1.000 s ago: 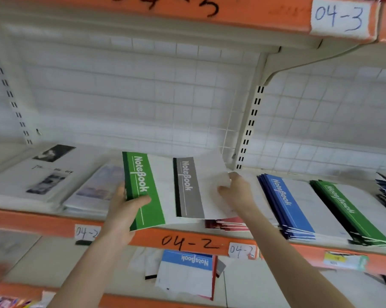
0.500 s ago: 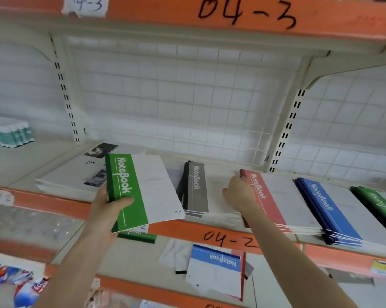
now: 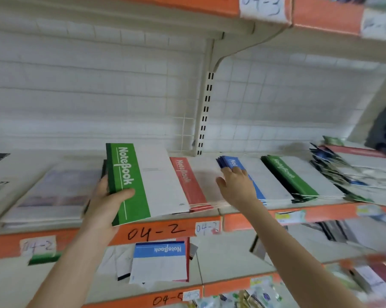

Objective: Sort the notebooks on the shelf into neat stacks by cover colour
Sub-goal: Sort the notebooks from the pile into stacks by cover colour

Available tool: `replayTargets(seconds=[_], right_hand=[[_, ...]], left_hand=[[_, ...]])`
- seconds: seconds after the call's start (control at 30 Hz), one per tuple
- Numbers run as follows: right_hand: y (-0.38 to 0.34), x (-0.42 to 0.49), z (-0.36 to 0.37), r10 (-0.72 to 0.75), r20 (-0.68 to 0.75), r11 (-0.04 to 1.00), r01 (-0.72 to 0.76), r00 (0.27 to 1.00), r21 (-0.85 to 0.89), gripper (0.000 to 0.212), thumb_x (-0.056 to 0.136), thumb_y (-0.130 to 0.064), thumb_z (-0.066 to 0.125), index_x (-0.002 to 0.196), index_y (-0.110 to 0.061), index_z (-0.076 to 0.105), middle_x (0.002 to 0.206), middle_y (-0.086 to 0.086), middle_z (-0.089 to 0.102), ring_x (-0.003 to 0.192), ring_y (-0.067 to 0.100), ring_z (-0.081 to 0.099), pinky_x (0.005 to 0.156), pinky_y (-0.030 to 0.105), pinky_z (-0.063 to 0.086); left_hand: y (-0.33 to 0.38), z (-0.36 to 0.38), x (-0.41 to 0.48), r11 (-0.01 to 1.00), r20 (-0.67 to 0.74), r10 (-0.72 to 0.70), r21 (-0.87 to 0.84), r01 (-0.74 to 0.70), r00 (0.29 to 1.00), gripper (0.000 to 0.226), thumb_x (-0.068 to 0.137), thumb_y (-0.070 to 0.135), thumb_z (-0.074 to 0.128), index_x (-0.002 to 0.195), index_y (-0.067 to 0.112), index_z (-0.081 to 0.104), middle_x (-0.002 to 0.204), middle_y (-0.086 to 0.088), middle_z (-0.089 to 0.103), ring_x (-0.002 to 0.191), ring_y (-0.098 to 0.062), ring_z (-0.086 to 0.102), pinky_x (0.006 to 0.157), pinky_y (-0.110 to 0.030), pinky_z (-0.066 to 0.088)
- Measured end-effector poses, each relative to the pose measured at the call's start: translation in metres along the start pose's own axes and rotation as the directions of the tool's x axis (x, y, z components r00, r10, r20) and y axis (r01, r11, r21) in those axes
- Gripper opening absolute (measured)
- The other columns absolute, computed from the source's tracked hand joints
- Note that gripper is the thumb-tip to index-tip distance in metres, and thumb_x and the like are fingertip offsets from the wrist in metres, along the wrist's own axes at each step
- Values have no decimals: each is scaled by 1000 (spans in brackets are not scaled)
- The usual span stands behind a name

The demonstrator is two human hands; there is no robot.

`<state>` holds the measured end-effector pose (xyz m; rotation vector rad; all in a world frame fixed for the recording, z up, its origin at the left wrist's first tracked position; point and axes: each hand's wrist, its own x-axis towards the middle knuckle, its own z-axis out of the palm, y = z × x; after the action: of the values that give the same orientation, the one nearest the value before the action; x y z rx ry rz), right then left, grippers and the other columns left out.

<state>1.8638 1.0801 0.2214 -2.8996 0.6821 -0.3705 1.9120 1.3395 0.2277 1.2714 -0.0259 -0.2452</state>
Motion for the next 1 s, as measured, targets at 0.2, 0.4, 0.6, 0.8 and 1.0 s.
replayTargets(seconds=[0.2, 0.4, 0.6, 0.8, 1.0], right_hand=[[132, -12, -21, 104, -36, 989, -107, 994, -100, 42, 98, -35, 37, 130, -11, 47, 128, 12, 48, 120, 32, 40, 92, 36, 38], [248, -11, -50, 119, -60, 981, -127, 991, -149, 40, 97, -34, 38, 129, -11, 47, 127, 11, 49, 121, 32, 39, 94, 38, 37], [328, -1, -73, 109, -156, 988, -124, 982, -90, 37, 95, -29, 46, 123, -7, 55, 120, 16, 54, 116, 36, 43, 93, 41, 38], [366, 5, -77, 60, -142, 994, -72, 988, -80, 35, 94, -31, 46, 119, -8, 58, 116, 14, 55, 112, 36, 44, 93, 41, 39], [382, 10, -73, -8, -190, 999, -1, 982, -51, 33, 91, -27, 49, 112, -5, 63, 109, 17, 60, 107, 41, 48, 88, 46, 42]], left_hand=[[-39, 123, -5, 998, 126, -54, 48, 48, 991, 41, 84, -8, 56, 105, 28, 57, 96, -5, 68, 80, -22, 65, 61, -32, 49], [-80, 248, -14, 992, 170, -121, 58, 113, 978, 39, 84, -8, 57, 110, 21, 53, 89, 1, 65, 76, -17, 62, 57, -30, 47], [-106, 346, -15, 986, 250, -101, 158, 63, 963, 63, 77, -19, 59, 122, 23, 44, 95, -1, 62, 77, -16, 60, 58, -30, 48], [-127, 394, -10, 813, 215, 146, 531, -241, 966, 93, 77, -11, 63, 149, 19, 12, 127, -11, 52, 83, -12, 54, 60, -21, 43], [-152, 408, -33, -58, 547, 269, 831, -553, 793, 59, 93, 28, 51, 145, 16, 29, 153, -11, 23, 140, -31, 21, 110, -42, 26]])
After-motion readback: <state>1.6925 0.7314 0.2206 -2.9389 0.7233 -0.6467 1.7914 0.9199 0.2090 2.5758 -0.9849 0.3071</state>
